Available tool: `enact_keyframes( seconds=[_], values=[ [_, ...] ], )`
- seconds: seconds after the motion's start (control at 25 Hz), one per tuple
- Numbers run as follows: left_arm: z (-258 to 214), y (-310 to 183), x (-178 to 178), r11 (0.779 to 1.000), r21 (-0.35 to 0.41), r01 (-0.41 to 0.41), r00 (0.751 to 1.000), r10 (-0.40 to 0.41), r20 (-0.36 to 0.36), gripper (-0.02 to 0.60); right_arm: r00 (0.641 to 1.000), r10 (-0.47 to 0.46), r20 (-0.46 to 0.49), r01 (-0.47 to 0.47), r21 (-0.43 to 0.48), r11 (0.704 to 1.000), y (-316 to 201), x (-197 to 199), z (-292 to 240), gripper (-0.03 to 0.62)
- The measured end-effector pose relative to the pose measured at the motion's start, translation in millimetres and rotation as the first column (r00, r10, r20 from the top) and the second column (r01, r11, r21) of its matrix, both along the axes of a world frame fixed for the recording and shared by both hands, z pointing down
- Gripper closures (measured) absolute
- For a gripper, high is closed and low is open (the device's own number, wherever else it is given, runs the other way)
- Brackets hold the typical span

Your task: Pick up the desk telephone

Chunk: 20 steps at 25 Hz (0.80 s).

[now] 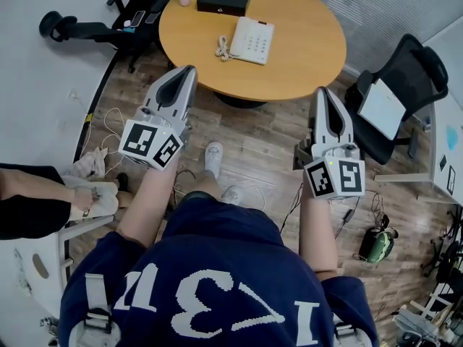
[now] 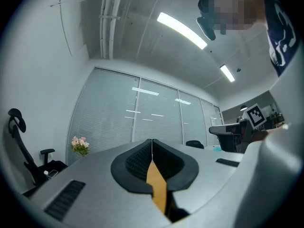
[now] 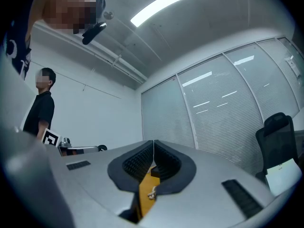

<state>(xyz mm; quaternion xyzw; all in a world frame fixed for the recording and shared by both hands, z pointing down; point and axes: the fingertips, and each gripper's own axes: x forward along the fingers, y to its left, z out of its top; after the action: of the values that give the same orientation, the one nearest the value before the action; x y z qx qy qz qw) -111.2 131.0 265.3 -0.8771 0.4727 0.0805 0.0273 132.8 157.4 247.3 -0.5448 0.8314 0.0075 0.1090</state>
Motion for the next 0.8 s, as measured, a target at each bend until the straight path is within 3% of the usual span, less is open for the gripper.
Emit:
enact_keyframes(
  seconds=[0.32,0.8],
  values=[
    [2,-53,4,1.000,-0.003,-0.026,1.000,0.026,-0.011,0.565,0.999,0.034,-0.008,-0.034,-0.008,0.999,-45,6,-1,0.565],
    [-1,-180,-8,0.995,0.010,-0.094,0.995,0.095,-0.015,0.565,0.993,0.115,-0.012,-0.115,0.003,0.993,-152,-11,-6,0.565]
  ],
)
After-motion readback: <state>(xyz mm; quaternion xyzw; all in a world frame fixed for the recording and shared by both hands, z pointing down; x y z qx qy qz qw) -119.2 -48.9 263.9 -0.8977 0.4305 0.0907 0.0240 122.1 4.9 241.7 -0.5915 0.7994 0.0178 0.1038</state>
